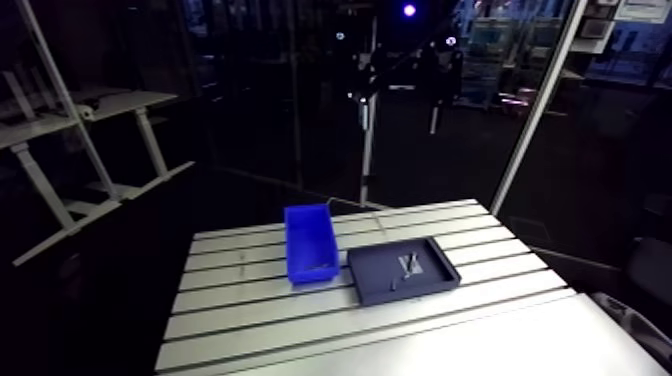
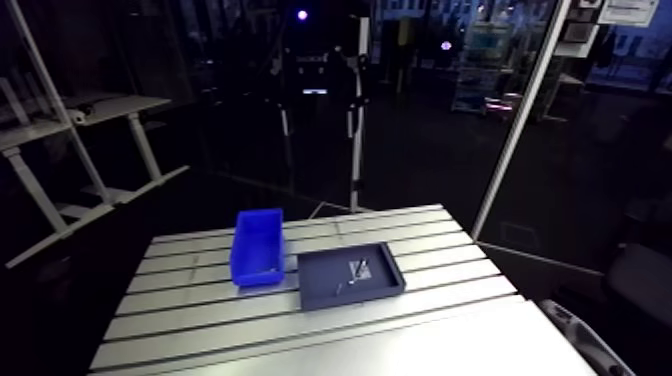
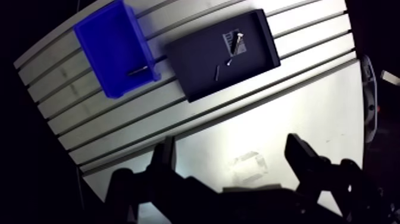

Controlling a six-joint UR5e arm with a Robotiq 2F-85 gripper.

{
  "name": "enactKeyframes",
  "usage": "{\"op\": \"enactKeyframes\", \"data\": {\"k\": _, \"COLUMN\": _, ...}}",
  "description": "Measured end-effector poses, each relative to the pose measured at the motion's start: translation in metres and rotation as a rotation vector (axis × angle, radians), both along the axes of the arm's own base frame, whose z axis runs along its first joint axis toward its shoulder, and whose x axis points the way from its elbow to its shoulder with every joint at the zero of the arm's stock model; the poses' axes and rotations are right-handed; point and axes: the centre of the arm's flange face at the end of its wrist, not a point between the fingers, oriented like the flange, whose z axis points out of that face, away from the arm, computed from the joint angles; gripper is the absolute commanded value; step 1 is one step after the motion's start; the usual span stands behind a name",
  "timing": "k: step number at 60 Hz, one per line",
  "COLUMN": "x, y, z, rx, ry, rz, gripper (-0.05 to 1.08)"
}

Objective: Pick up the M10 bolt from the tray and put it into the blue bin.

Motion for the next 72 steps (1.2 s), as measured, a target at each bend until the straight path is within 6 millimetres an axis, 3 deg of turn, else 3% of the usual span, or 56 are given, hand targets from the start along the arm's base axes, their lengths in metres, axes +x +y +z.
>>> {"op": "enactKeyframes", "data": {"k": 16, "x": 0.001, "y": 0.021, "z": -0.021, "rx": -0.001, "ry": 0.012, "rz": -0.049, "gripper": 0.01}}
{"op": "enactKeyframes", "data": {"k": 42, "x": -0.001, "y": 0.038, "z": -0.054, "rx": 0.007, "ry": 0.026, "rz": -0.066, "gripper": 0.01}}
{"op": "enactKeyframes", "data": {"k": 72, "x": -0.015, "y": 0.059, "z": -0.107, "rx": 0.005, "ry": 0.018, "rz": -0.091, "gripper": 0.01}}
